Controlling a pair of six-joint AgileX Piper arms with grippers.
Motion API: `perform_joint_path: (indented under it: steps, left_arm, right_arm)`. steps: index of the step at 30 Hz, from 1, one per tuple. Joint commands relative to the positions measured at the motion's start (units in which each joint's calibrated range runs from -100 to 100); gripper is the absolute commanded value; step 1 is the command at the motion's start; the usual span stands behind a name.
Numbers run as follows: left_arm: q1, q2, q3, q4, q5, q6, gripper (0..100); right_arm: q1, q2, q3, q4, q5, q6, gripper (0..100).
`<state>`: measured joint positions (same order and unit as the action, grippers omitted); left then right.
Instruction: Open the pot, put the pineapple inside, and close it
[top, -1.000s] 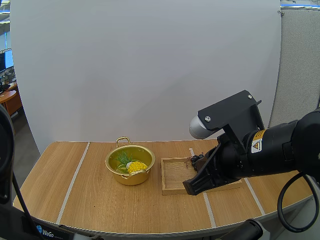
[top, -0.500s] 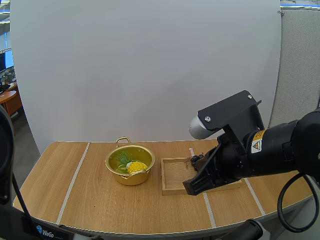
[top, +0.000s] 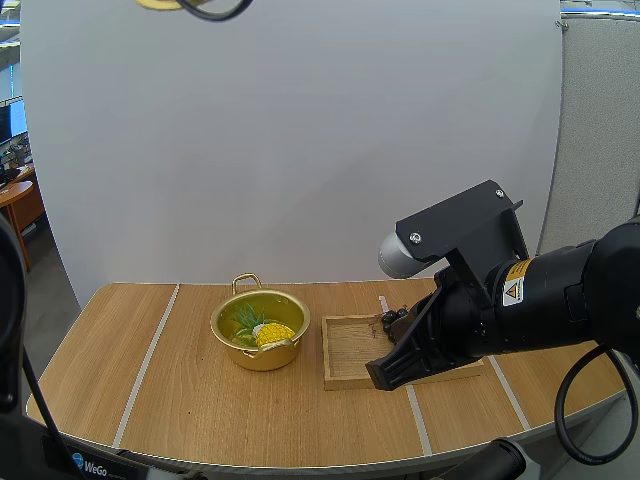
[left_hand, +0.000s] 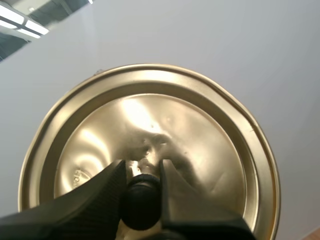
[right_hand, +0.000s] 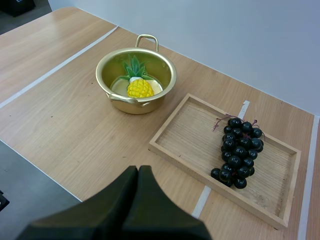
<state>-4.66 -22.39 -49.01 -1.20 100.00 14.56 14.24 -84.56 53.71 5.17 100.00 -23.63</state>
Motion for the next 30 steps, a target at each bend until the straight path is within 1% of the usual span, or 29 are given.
perform_joint_path:
  steps: [1, 9, 16, 19, 30]
  left_arm:
    - [-0.08, 0.0, 8.7, 0.7, 0.0, 0.1, 0]
    - [-0.08, 0.0, 26.8, 0.2, 0.0, 3.2, 0]
    - [-0.08, 0.8, 41.4, -7.7, 0.0, 6.5, 0]
    - [-0.08, 2.2, 45.3, -9.0, 0.0, 7.5, 0]
    - [-0.08, 10.5, 56.1, -9.2, 0.0, 8.7, 0]
  right_arm:
    - [-0.2, -0.4, 0.2, 0.1, 0.0, -0.2, 0]
    - [-0.2, -0.4, 0.2, 0.1, 0.0, -0.2, 0]
    - [-0.2, -0.4, 0.2, -0.4, 0.0, -0.2, 0]
    - [-0.2, -0.4, 0.2, -0.4, 0.0, -0.2, 0]
    - [-0.2, -0.4, 0.2, -0.4, 0.0, -0.2, 0]
